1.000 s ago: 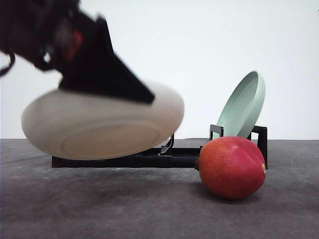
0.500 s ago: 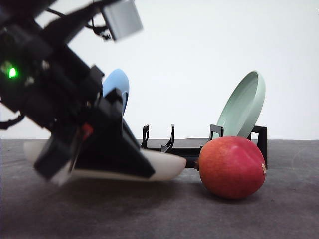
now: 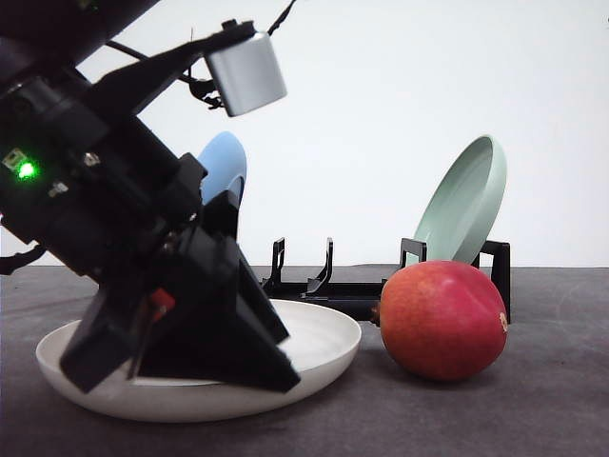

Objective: Place pomegranate in white plate

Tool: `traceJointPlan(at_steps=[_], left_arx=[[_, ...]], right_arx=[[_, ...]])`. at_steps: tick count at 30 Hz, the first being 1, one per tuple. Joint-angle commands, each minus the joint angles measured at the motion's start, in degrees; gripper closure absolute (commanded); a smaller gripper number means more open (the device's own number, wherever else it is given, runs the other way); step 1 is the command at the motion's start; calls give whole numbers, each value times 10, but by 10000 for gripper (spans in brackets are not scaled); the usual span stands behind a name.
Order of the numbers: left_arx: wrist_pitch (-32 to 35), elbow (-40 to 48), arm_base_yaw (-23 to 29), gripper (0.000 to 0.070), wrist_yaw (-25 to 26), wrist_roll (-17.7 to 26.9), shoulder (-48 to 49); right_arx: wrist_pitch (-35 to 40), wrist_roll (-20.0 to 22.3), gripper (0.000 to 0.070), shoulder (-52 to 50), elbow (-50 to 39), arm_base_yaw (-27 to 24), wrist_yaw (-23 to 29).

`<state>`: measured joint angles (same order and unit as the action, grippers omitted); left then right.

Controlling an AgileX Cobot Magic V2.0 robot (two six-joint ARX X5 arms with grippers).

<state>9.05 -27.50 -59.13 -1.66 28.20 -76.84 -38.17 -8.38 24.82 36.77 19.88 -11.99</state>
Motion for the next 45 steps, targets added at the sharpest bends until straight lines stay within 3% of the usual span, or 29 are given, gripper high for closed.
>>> traceJointPlan(at_steps=[1, 3, 7, 11, 16, 25, 31, 36, 40, 45], left_arx=[[-10, -14, -7, 303, -19, -67, 0], [-68, -39, -3, 231, -28, -122, 11], [-244, -116, 16, 230, -16, -201, 39], [-385, -186, 47, 256, 52, -214, 64], [-485, -241, 105, 317, 152, -222, 92], [-533, -247, 259, 317, 183, -260, 151], [-523, -242, 391, 317, 183, -293, 198], [-486, -215, 480, 317, 181, -291, 263], [-449, -183, 525, 317, 145, -290, 323], [-448, -172, 533, 317, 107, -290, 358]], right_arx=[[4, -1, 300, 2, 6, 3, 0], [4, -1, 300, 1, 6, 3, 0], [5, -1, 300, 2, 6, 3, 0], [5, -1, 300, 1, 6, 3, 0], [5, -1, 300, 2, 6, 3, 0], [4, -2, 300, 2, 6, 3, 0], [4, -3, 299, 2, 6, 3, -1], [4, -5, 296, 2, 6, 3, -8], [4, -5, 283, 8, 6, 3, -37], [4, -19, 282, 41, 6, 7, -66]])
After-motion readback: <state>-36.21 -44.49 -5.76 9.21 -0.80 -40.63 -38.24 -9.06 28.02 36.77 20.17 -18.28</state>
